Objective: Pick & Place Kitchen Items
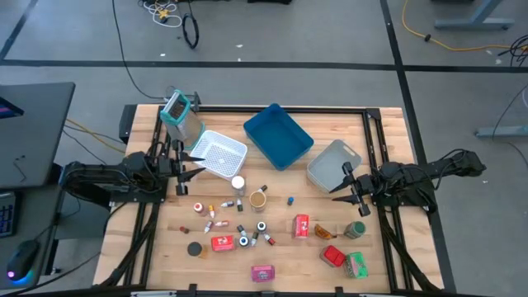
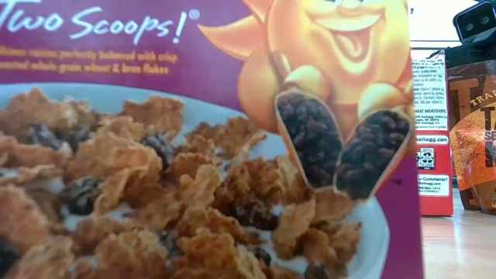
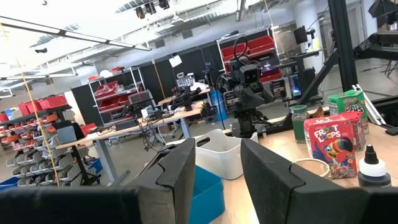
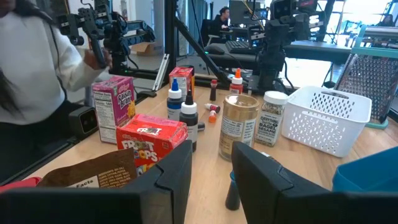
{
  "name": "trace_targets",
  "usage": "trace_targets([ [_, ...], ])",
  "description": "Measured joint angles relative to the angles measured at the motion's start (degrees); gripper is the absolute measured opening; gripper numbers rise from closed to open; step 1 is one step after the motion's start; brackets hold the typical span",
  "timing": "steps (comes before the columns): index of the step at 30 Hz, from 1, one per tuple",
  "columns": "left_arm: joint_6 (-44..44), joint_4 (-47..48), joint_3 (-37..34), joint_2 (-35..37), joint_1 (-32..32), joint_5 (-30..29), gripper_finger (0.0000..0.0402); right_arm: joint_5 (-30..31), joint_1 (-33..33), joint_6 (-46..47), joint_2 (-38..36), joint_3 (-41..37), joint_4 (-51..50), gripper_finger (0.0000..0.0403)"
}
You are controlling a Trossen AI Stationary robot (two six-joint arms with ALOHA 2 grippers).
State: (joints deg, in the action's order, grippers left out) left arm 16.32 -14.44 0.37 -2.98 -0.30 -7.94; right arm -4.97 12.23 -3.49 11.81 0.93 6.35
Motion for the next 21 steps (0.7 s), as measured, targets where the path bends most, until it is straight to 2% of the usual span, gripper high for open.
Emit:
trace_targets([
  [21, -0.5, 0.0, 0.0, 0.0, 0.0, 0.0, 0.0137, 0.0, 0.0, 0.0, 0.0, 0.0, 0.0, 0.0123],
])
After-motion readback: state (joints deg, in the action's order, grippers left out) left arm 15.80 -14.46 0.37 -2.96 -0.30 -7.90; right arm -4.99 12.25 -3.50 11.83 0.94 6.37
